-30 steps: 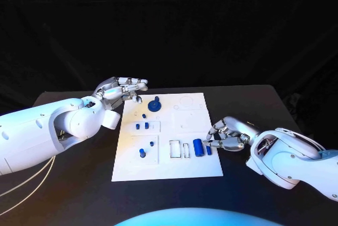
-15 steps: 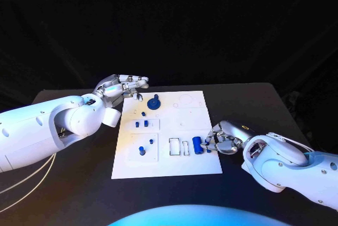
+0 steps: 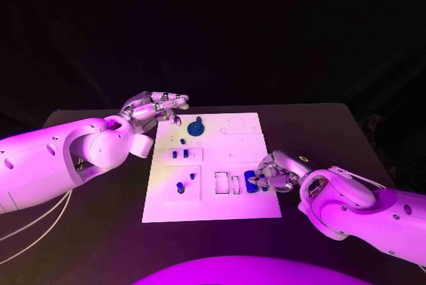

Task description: Assemble the parts on the task board

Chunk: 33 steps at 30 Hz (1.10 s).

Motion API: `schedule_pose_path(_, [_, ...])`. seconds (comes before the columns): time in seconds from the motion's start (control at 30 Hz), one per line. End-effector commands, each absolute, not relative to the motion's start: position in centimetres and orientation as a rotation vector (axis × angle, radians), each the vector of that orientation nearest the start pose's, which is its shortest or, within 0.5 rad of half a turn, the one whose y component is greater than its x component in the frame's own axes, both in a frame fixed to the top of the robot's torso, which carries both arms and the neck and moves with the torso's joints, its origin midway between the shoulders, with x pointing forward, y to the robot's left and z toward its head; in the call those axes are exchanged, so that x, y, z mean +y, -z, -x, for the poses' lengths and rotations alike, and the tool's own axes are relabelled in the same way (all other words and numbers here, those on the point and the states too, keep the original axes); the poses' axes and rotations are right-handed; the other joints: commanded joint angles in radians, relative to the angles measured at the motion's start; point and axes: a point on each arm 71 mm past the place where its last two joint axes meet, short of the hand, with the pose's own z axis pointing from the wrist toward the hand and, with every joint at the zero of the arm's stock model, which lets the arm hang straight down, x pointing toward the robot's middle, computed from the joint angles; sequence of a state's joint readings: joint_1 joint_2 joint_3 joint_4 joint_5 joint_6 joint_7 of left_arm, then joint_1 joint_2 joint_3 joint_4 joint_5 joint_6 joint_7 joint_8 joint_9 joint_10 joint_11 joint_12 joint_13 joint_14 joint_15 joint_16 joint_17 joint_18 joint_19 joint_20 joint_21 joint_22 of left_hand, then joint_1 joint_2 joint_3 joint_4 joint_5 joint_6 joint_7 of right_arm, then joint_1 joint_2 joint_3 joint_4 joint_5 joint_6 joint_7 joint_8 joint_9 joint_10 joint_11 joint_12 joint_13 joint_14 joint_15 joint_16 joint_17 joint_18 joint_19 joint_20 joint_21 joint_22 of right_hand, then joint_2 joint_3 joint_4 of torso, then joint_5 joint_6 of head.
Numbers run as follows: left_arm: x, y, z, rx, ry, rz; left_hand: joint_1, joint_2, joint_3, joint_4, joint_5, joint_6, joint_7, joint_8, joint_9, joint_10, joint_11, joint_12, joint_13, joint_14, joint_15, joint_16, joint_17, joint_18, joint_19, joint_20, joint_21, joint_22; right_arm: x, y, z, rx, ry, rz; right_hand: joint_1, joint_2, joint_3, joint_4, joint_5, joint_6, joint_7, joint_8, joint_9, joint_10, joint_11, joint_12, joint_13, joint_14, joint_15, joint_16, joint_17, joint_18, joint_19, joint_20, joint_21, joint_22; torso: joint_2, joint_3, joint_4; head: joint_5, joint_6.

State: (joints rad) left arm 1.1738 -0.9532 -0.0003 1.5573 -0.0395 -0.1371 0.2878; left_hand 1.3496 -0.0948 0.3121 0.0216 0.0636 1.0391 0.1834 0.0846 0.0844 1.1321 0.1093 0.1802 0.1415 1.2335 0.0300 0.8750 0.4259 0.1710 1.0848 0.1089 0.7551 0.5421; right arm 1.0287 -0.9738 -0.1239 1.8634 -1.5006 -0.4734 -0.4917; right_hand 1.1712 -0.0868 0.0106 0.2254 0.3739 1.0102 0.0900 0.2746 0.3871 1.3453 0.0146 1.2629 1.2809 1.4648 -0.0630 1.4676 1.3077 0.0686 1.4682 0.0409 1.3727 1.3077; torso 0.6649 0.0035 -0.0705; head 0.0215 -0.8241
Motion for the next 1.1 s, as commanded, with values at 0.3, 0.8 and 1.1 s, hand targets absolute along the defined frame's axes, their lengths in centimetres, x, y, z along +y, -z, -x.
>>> schedule_pose_path(0.3, [24.2, 17.7, -47.7, 1.556, 1.623, 1.103, -0.011, 0.003, -0.009, 0.003, -0.002, -0.009, 0.001, 0.004, -0.001, -0.011, 0.001, 0.007, 0.002, -0.007, -0.001, -0.003, -0.001, 0.013, 0.002, 0.009, -0.006, -0.003, -18.5, 26.5, -37.7, 1.922, -0.476, -0.060, -0.009, 0.010, -0.065, 0.055, -0.044, -0.016, 0.001, 0.010, 0.020, -0.015, 0.000, -0.018, 0.000, 0.080, 0.005, 0.003, 0.136, -0.019, 0.038, 0.004, -0.002, 0.081, 0.001, -0.0004, 0.0011, 0.007, -0.001])
schedule_pose_path(0.8, [24.4, 17.7, -47.7, 1.556, 1.617, 1.106, -0.013, 0.004, -0.011, 0.004, -0.002, -0.010, 0.001, 0.004, -0.001, -0.012, 0.001, 0.008, 0.002, -0.007, -0.001, -0.003, -0.001, 0.013, 0.002, 0.009, -0.006, -0.003, -17.4, 27.9, -37.4, 1.973, -0.443, -0.015, 0.024, 0.025, -0.091, 0.055, -0.073, -0.011, -0.002, 0.023, 0.037, -0.012, -0.002, -0.018, 0.007, 0.082, 0.004, 0.012, 0.148, -0.022, 0.043, 0.003, 0.011, 0.095, 0.001, -0.0007, 0.0025, 0.016, -0.006])
schedule_pose_path(1.1, [24.4, 17.7, -47.6, 1.557, 1.616, 1.107, -0.014, 0.007, -0.012, 0.006, -0.002, -0.010, 0.001, 0.005, -0.001, -0.013, 0.001, 0.009, 0.003, -0.007, -0.001, -0.002, -0.001, 0.013, 0.002, 0.010, -0.008, -0.004, -17.3, 27.3, -37.2, 1.900, -0.496, -0.098, 0.066, 0.081, -0.094, 0.051, -0.057, 0.012, -0.016, 0.056, 0.063, 0.014, -0.015, 0.007, 0.033, 0.085, -0.006, 0.026, 0.164, -0.028, 0.051, -0.005, 0.037, 0.120, 0.000, 0.0003, -0.0009, 0.020, -0.006])
